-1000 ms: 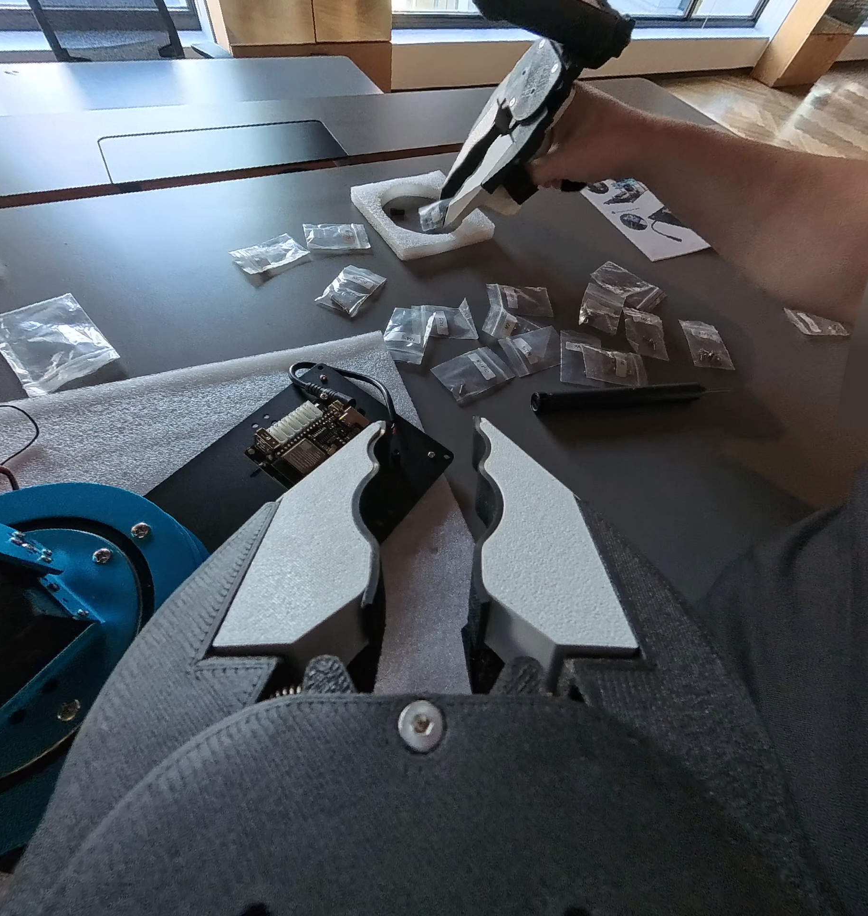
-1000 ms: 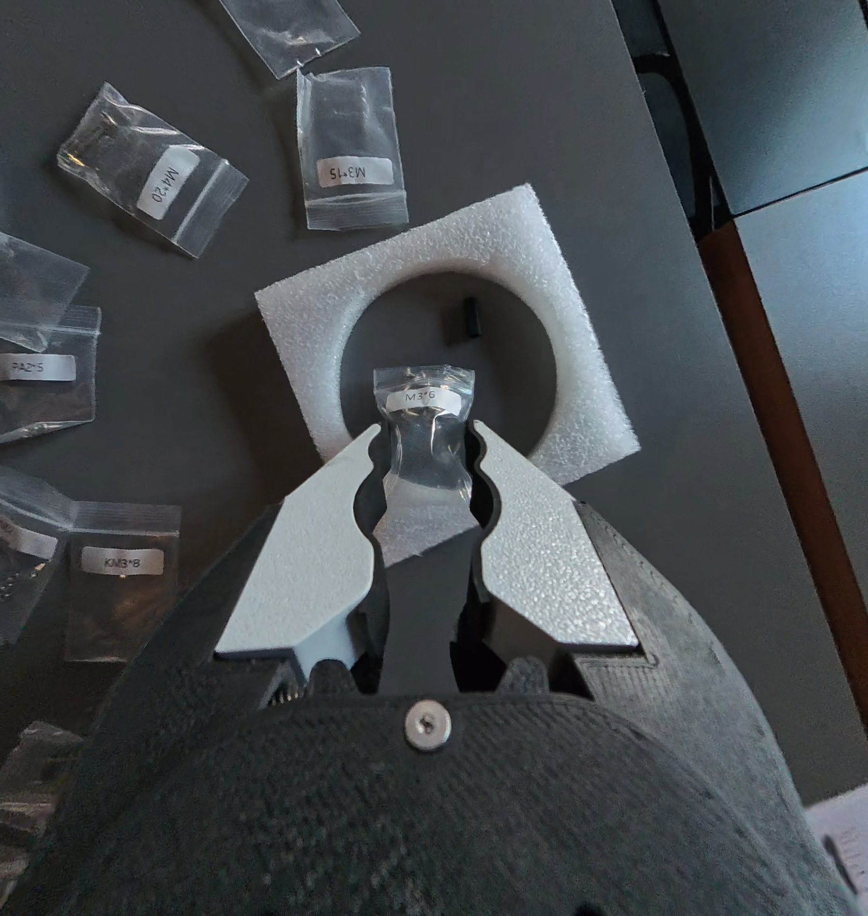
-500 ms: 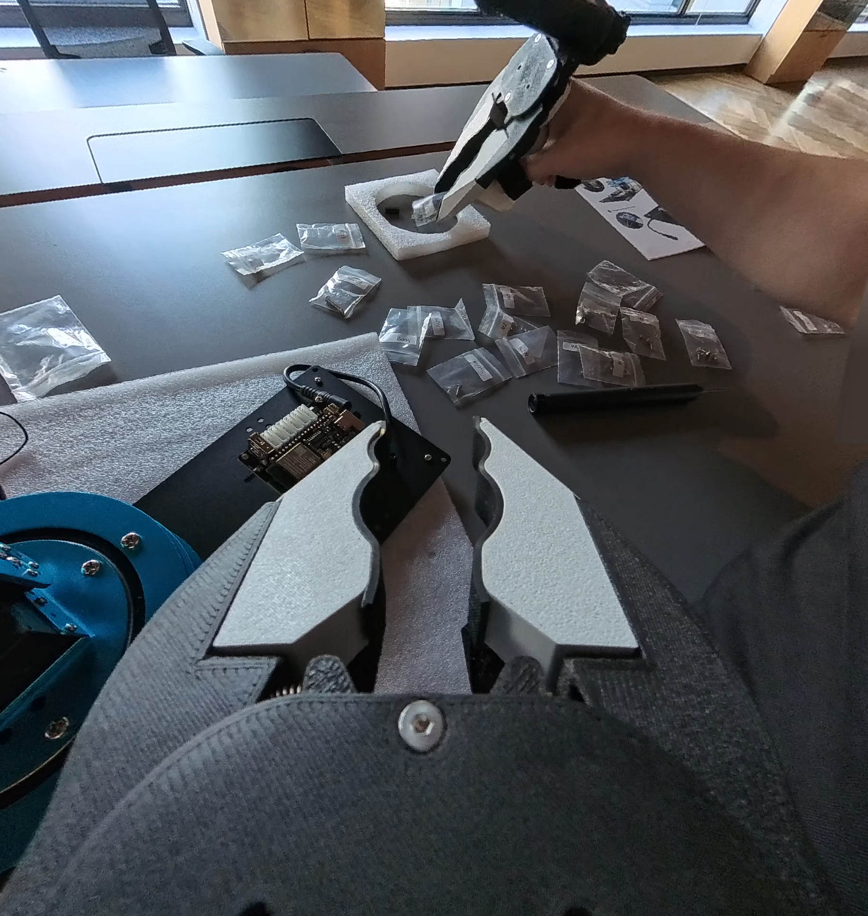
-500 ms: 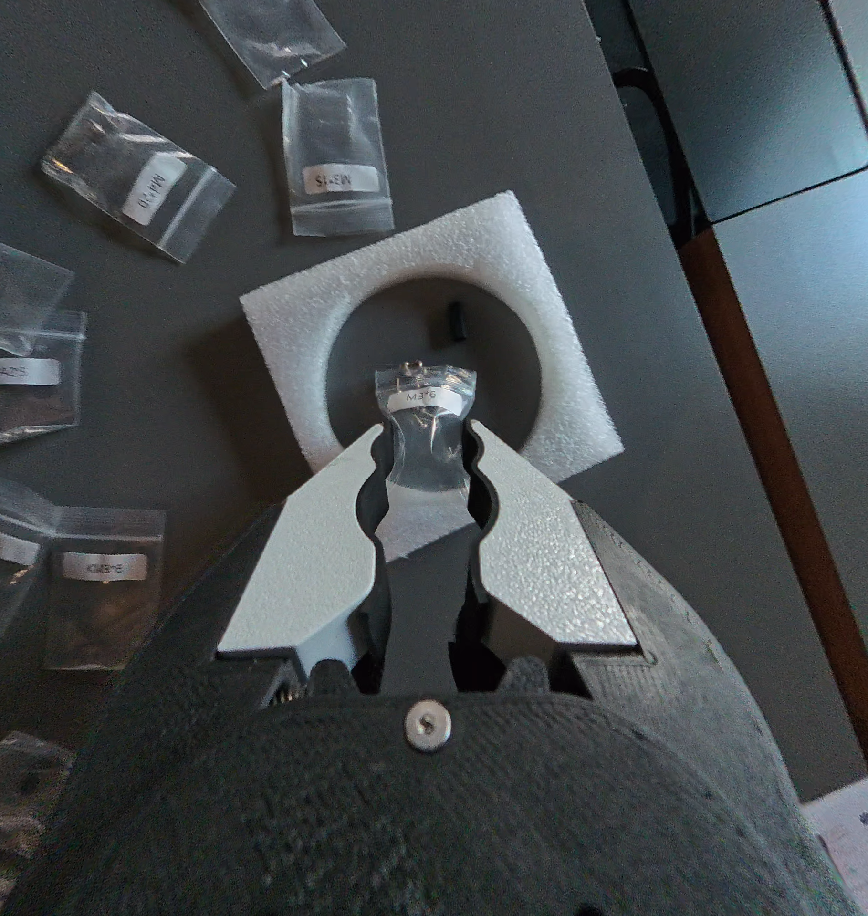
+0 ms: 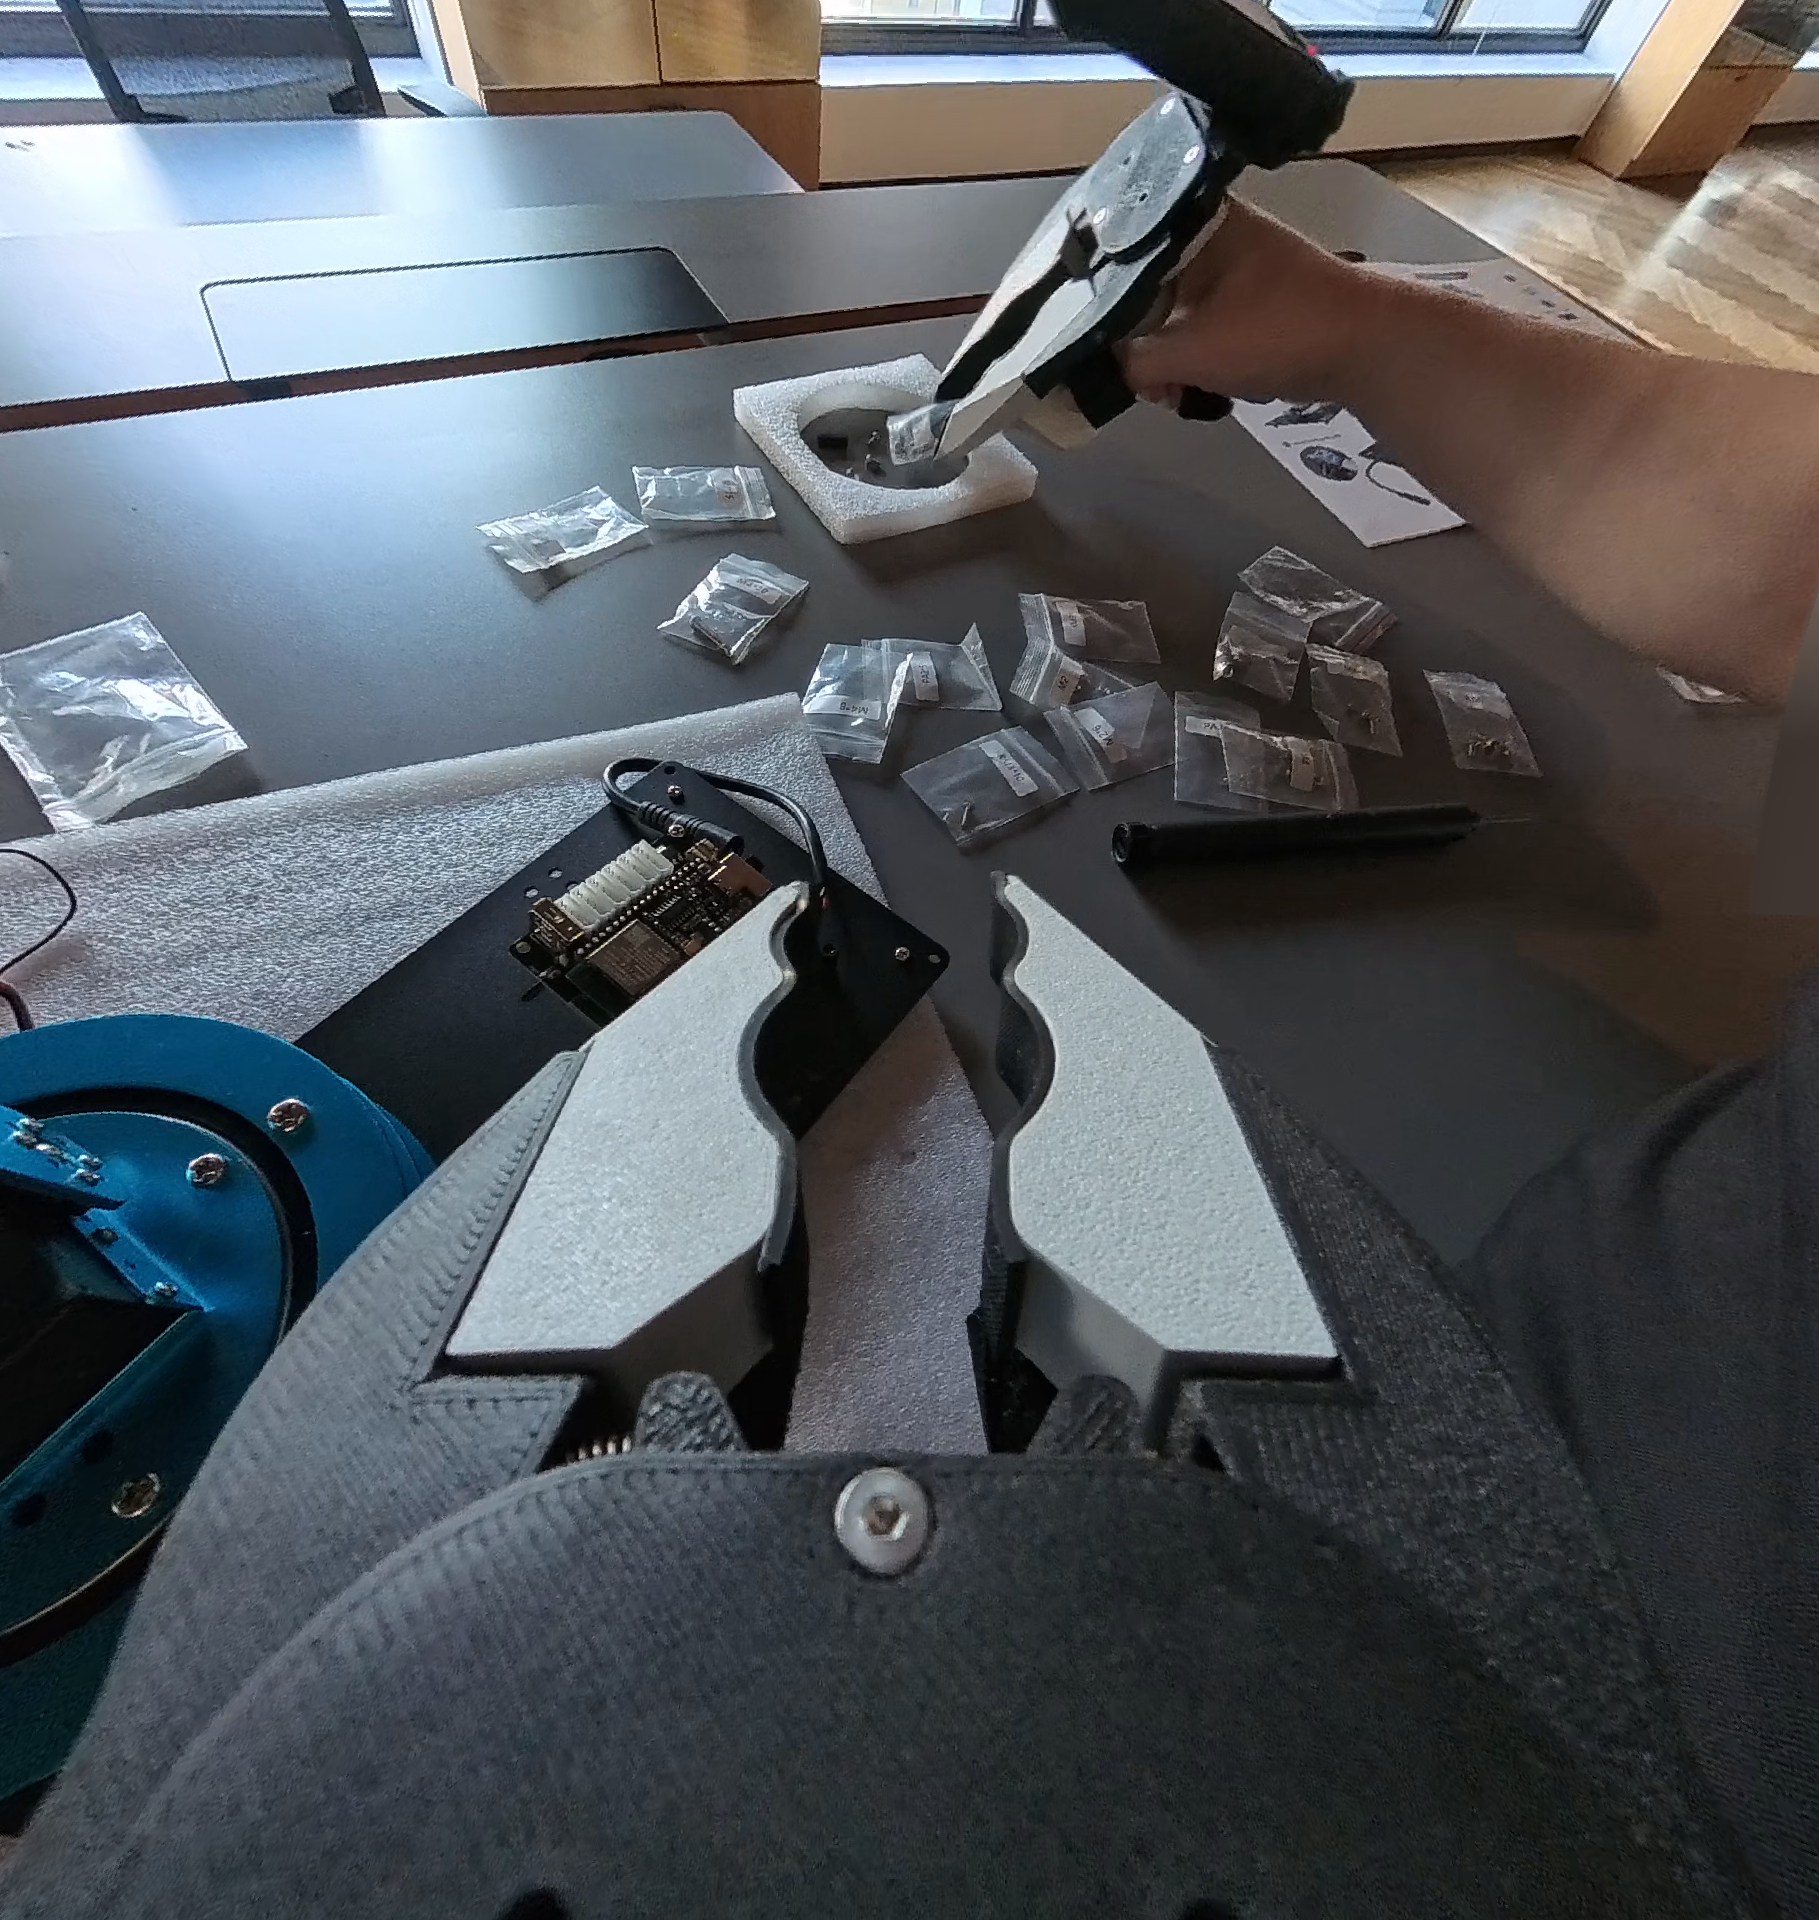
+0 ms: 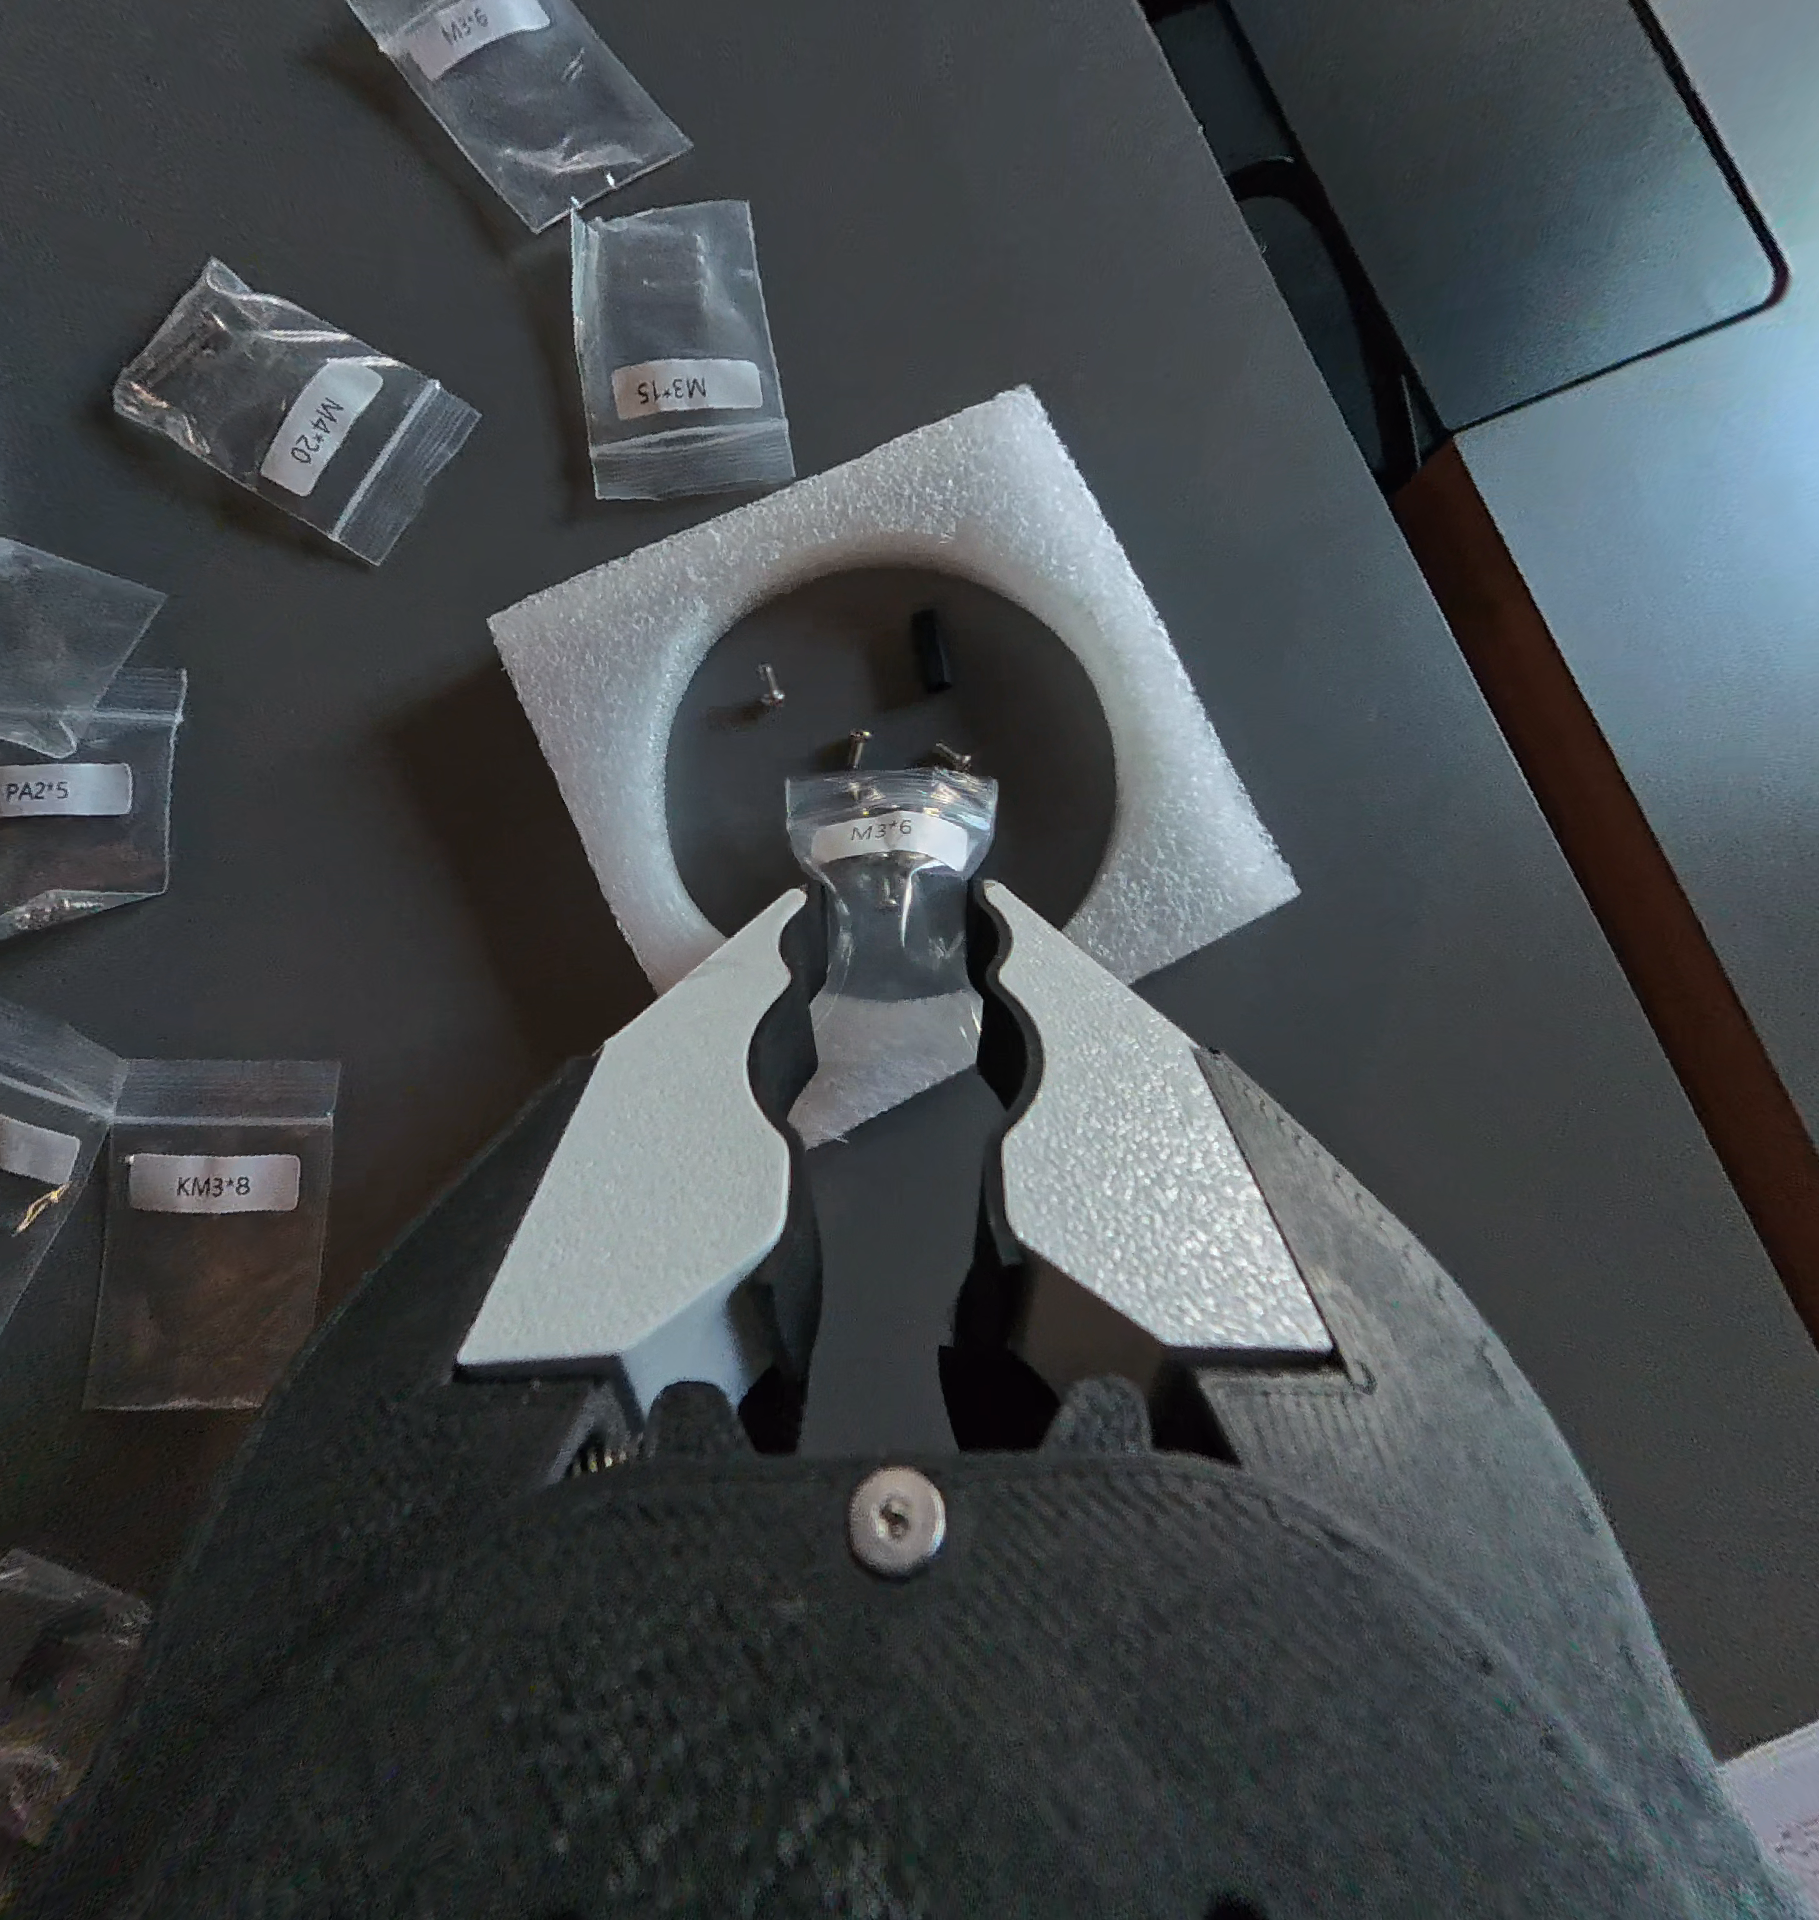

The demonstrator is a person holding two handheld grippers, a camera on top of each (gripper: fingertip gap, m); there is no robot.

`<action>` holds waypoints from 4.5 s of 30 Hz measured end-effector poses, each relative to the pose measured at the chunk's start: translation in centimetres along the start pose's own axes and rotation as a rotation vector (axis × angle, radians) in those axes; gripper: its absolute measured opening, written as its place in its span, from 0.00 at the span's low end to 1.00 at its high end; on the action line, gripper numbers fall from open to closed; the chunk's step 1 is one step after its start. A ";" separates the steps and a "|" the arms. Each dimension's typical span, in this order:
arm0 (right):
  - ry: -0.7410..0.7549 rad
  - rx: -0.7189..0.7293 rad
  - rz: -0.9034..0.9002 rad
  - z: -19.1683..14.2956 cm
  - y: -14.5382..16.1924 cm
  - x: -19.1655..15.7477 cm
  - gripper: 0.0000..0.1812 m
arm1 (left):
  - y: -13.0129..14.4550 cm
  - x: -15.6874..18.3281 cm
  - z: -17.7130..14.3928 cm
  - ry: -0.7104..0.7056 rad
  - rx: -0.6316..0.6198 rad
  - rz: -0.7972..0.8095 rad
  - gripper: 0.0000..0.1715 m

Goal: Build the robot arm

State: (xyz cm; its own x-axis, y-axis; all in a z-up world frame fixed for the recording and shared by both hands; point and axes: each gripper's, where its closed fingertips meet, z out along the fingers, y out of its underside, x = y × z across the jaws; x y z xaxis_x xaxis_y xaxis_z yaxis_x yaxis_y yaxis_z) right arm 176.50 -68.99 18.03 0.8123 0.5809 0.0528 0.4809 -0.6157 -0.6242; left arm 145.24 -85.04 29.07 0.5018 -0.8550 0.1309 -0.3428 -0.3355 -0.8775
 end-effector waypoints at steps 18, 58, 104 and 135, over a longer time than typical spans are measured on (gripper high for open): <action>0.024 0.048 -0.033 -1.0 -0.3 -0.4 0.14 | -0.6 0.7 0.4 0.016 -0.016 0.035 0.18; 0.059 -0.054 -0.105 -0.9 0.0 -0.5 0.13 | -0.2 0.8 -0.3 0.019 0.012 0.013 0.18; 0.160 0.467 0.089 -9.7 4.7 -4.2 0.14 | -2.2 6.9 -2.9 0.005 0.117 0.077 0.17; -0.313 0.506 -0.213 -12.7 1.1 -20.2 0.18 | 3.8 11.4 -5.7 -0.453 0.062 -0.137 0.17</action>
State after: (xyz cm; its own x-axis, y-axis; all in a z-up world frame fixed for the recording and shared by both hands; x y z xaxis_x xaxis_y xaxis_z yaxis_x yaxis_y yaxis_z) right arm 164.82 -88.20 26.17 0.5443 0.8382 0.0337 0.3438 -0.1862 -0.9204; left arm 145.16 -98.31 29.90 0.8395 -0.5416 0.0447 -0.2085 -0.3970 -0.8938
